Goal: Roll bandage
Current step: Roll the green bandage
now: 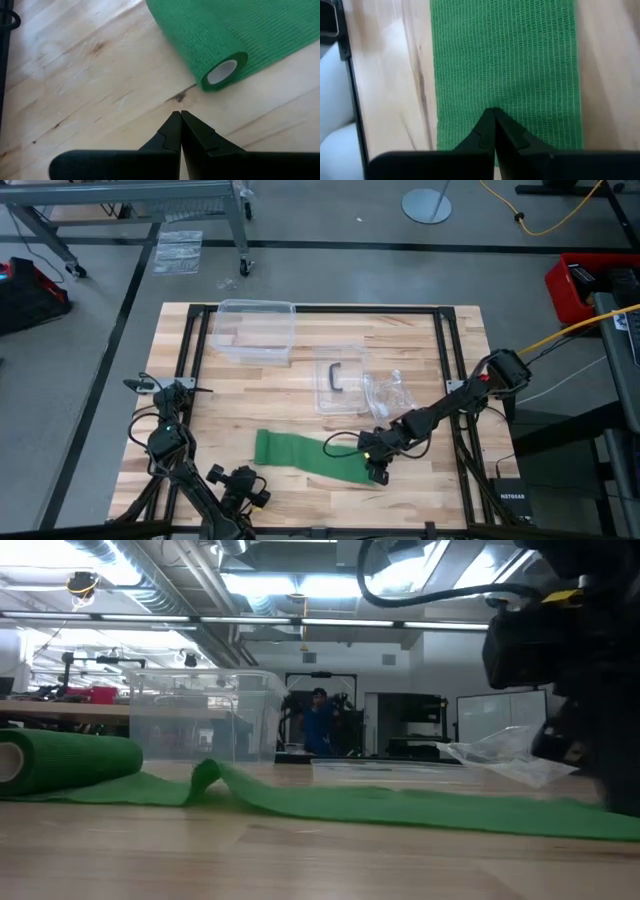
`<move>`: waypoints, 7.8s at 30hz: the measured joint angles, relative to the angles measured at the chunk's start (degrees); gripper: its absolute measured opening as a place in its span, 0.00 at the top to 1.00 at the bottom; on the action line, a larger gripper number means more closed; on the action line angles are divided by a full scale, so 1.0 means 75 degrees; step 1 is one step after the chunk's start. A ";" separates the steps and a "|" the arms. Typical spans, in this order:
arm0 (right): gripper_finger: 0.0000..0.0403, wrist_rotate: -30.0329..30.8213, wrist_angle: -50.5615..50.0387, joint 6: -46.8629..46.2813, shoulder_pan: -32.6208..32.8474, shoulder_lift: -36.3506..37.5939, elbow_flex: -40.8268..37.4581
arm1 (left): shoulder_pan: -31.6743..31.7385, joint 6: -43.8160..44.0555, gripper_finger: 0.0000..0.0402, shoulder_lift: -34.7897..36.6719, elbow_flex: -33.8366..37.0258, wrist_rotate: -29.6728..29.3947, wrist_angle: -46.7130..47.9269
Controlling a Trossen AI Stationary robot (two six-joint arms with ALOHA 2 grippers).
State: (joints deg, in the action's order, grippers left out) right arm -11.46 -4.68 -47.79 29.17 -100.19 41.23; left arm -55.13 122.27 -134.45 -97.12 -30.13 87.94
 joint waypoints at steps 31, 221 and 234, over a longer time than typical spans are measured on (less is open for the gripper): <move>0.67 -0.0748 -0.0850 0.0060 0.0008 0.0564 -0.0087 | -0.0038 -0.0763 1.00 0.0012 0.0000 0.0501 -0.0256; 0.59 0.2454 -0.4360 -0.5255 0.2109 -0.0141 0.1749 | 0.3293 -0.9920 1.00 0.4657 0.6266 -0.0016 -1.2512; 0.59 0.2463 -0.4363 -0.5255 0.2110 -0.0143 0.1751 | 0.3105 -0.9179 1.00 0.4899 0.6228 -0.0006 -1.0566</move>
State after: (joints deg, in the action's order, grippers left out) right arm 7.01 -37.41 -87.20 45.00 -101.26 54.37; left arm -31.85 53.43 -97.71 -50.41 -30.17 8.70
